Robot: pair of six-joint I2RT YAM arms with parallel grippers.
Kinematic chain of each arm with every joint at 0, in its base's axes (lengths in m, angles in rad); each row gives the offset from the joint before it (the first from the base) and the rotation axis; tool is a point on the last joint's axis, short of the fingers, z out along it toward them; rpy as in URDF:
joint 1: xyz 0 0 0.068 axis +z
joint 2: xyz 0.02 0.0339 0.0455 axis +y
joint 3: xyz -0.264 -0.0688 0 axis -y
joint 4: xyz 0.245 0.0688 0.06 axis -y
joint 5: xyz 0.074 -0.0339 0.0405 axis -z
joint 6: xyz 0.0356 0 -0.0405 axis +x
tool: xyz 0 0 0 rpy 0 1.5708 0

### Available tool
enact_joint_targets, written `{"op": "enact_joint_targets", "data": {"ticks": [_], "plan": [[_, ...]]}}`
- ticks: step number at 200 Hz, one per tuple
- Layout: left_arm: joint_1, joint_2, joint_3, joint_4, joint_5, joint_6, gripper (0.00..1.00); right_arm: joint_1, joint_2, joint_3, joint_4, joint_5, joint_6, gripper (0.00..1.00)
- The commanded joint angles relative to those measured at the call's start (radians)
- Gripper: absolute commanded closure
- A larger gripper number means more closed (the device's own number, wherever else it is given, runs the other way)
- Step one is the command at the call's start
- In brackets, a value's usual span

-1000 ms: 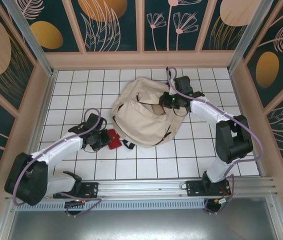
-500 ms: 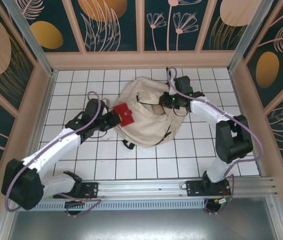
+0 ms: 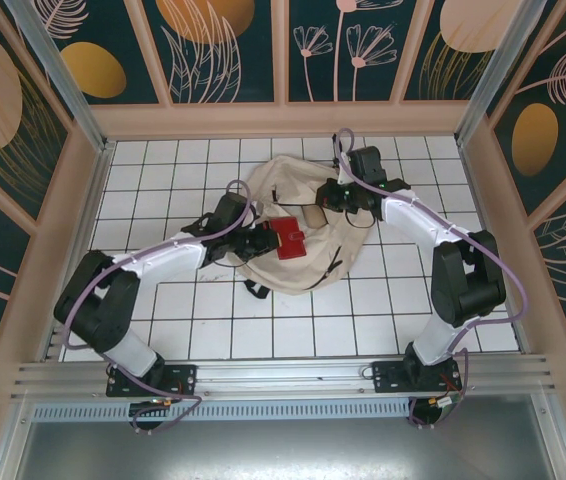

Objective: Pack the student bag

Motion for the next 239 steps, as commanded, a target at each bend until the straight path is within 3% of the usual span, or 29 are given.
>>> {"op": "enact_joint_targets", "data": {"ticks": [1,78,105,149,186,239], "plan": [[0.000,0.062,0.093,0.057,0.021,-0.022,1.00,0.002,-0.016,0.039,0.006,-0.038,0.014,1.00],[0.019,0.265,0.304,0.106,-0.108,-0.084,1.00,0.019,-0.052,-0.011,0.005,-0.024,0.023,1.00],[0.019,0.265,0.295,0.230,-0.115,-0.177,1.00,0.023,-0.062,-0.028,0.012,-0.023,0.032,1.00],[0.024,0.167,0.205,0.190,-0.192,-0.201,1.00,0.024,-0.066,-0.032,0.018,-0.013,0.034,1.00],[0.017,0.149,0.047,0.492,-0.085,-0.437,1.00,0.027,-0.056,-0.030,0.034,-0.023,0.044,1.00],[0.000,0.194,0.046,0.640,-0.164,-0.569,1.00,0.047,-0.049,-0.035,0.033,-0.034,0.046,1.00]]}}
